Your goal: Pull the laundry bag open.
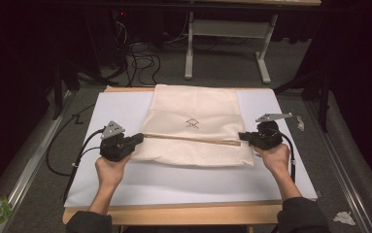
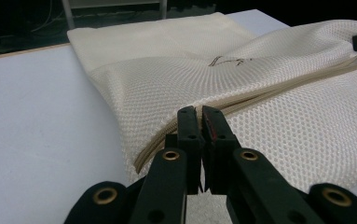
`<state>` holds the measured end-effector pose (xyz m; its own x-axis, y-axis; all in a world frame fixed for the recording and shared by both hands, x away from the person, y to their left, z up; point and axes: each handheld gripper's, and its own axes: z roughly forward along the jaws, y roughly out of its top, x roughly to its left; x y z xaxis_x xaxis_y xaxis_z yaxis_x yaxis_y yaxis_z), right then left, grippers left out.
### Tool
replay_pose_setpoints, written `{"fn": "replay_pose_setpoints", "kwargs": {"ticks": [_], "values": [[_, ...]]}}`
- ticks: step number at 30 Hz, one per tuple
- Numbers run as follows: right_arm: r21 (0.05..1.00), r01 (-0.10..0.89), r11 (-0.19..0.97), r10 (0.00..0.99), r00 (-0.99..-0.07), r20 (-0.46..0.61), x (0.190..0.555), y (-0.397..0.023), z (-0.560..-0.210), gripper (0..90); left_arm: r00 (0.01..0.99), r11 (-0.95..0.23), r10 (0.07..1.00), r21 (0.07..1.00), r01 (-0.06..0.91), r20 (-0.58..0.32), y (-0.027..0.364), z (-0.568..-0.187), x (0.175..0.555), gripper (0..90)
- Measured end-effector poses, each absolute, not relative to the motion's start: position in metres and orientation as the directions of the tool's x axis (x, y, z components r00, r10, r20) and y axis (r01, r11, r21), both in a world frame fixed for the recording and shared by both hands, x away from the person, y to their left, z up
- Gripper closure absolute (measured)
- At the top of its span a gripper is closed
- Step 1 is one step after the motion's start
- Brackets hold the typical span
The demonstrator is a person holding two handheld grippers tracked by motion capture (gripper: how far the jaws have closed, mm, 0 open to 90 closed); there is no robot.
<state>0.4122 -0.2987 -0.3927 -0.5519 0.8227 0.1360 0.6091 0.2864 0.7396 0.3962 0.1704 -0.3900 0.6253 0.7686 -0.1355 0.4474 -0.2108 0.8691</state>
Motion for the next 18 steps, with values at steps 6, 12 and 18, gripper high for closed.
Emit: {"fn": "replay_pose_setpoints", "kwargs": {"ticks": [6, 12, 18], "values": [[0.733, 0.616, 0.289, 0.825, -0.549, 0.136, 0.416, -0.296, -0.394, 88.9, 0.614, -0.207, 0.778, 0.869, 0.449, -0.132, 0.176, -0.389, 0.395, 87.2], [0.732, 0.615, 0.294, 0.829, -0.545, 0.125, 0.417, -0.298, -0.395, 88.9, 0.591, -0.199, 0.796, 0.864, 0.463, -0.133, 0.185, -0.391, 0.394, 87.2], [0.734, 0.621, 0.275, 0.842, -0.524, 0.128, 0.421, -0.300, -0.395, 89.0, 0.577, -0.186, 0.804, 0.863, 0.470, -0.141, 0.189, -0.393, 0.392, 87.3]]}}
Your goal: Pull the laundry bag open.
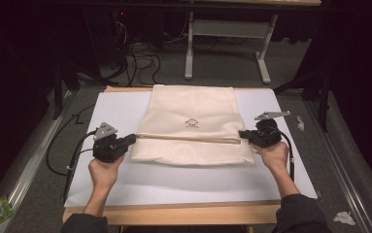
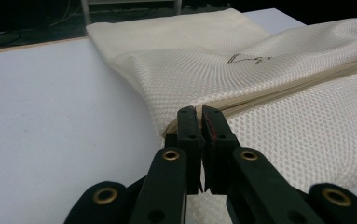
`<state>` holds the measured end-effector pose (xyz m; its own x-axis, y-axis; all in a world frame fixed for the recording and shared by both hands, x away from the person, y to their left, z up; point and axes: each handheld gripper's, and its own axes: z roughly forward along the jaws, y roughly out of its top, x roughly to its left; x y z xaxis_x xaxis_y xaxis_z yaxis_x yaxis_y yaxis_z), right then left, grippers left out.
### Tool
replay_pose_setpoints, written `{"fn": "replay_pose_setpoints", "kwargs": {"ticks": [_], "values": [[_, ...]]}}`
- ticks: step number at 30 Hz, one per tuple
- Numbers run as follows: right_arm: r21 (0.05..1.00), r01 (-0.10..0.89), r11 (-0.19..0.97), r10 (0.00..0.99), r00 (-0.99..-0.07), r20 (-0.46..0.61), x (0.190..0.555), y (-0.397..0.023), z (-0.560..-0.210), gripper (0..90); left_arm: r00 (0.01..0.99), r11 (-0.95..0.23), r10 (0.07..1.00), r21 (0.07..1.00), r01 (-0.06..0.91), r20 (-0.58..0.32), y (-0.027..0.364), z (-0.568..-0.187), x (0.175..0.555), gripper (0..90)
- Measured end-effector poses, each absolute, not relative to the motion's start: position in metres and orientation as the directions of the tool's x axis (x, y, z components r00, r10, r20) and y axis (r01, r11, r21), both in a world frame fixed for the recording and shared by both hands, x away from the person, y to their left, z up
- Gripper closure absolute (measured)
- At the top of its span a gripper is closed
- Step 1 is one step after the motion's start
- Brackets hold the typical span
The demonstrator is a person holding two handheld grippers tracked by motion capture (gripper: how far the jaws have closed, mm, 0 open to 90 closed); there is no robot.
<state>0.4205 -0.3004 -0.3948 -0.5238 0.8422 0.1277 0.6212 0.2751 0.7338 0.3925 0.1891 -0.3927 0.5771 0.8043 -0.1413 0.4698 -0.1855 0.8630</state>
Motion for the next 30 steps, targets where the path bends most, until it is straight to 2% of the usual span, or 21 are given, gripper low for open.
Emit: {"fn": "replay_pose_setpoints", "kwargs": {"ticks": [18, 30], "values": [[0.752, 0.610, 0.250, 0.849, -0.512, 0.133, 0.418, -0.299, -0.390, 88.3, 0.579, -0.182, 0.801, 0.859, 0.479, -0.153, 0.194, -0.398, 0.391, 87.0], [0.738, 0.634, 0.231, 0.848, -0.502, 0.167, 0.412, -0.303, -0.401, 87.7, 0.598, -0.205, 0.786, 0.846, 0.492, -0.157, 0.189, -0.406, 0.387, 86.8]]}}
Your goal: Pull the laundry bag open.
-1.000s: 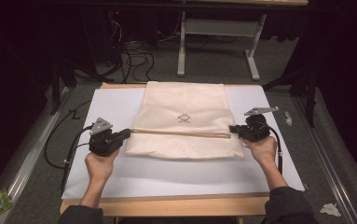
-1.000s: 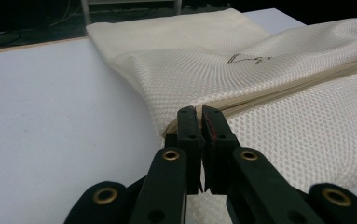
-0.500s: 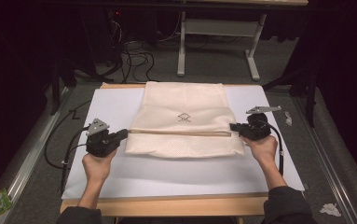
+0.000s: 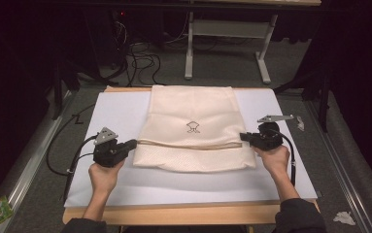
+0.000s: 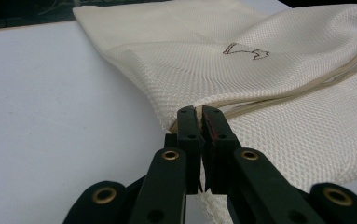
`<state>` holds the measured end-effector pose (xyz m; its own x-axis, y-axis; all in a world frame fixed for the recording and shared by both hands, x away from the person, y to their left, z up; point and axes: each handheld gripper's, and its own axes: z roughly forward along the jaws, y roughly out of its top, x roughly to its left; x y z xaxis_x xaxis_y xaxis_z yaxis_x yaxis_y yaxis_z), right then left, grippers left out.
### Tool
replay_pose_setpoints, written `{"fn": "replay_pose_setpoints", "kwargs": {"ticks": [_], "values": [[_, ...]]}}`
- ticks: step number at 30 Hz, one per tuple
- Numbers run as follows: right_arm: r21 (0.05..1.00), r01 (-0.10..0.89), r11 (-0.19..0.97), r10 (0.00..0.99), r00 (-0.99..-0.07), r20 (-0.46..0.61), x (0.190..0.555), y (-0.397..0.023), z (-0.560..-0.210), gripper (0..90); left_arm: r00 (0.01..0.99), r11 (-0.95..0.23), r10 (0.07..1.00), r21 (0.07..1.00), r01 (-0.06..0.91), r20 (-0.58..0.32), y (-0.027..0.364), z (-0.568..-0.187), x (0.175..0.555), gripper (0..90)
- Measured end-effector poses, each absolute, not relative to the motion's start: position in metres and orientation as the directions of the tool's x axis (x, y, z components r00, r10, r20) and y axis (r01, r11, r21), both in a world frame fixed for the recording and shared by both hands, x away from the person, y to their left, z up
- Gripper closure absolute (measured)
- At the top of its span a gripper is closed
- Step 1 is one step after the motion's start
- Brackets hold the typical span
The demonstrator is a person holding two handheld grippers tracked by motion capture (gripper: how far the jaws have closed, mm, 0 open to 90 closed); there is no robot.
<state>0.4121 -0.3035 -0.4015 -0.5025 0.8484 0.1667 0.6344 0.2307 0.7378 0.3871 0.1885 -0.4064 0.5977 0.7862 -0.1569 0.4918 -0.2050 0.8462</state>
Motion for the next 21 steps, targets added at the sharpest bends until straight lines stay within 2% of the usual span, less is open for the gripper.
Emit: {"fn": "replay_pose_setpoints", "kwargs": {"ticks": [21], "values": [[0.721, 0.656, 0.223, 0.849, -0.495, 0.187, 0.406, -0.310, -0.420, 86.5, 0.608, -0.230, 0.777, 0.823, 0.519, -0.167, 0.186, -0.417, 0.383, 86.8]]}}
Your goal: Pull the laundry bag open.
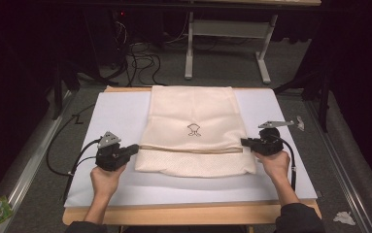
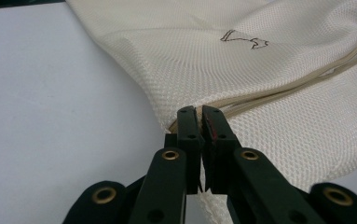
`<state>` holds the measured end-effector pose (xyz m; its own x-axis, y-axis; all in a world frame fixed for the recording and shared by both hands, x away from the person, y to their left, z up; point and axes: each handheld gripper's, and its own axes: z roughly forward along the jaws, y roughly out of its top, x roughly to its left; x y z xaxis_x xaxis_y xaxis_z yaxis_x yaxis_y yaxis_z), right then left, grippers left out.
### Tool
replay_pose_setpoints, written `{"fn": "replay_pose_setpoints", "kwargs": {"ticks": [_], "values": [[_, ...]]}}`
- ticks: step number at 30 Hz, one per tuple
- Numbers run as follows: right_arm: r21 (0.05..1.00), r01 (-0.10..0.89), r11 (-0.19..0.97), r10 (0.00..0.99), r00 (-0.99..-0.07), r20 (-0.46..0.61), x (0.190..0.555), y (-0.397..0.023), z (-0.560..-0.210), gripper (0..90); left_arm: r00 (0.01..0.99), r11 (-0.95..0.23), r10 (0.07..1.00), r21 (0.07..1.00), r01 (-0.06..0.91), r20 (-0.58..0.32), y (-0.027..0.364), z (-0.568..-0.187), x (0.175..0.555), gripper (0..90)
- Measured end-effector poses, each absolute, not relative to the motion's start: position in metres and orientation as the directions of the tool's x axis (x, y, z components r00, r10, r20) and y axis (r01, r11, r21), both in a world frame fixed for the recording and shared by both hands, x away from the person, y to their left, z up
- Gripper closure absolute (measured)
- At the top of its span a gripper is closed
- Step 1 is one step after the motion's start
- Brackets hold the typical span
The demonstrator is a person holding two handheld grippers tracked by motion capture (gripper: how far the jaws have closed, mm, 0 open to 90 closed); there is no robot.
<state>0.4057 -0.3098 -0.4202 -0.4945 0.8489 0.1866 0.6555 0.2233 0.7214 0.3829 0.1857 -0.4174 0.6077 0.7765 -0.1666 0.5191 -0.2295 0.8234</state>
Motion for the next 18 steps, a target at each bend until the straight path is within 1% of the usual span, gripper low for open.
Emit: {"fn": "replay_pose_setpoints", "kwargs": {"ticks": [7, 18], "values": [[0.717, 0.661, 0.223, 0.850, -0.491, 0.188, 0.405, -0.309, -0.427, 86.1, 0.606, -0.239, 0.777, 0.811, 0.534, -0.170, 0.185, -0.425, 0.382, 86.8], [0.704, 0.672, 0.228, 0.858, -0.481, 0.181, 0.403, -0.309, -0.436, 85.4, 0.609, -0.281, 0.781, 0.793, 0.540, -0.138, 0.179, -0.432, 0.380, 86.8]]}}
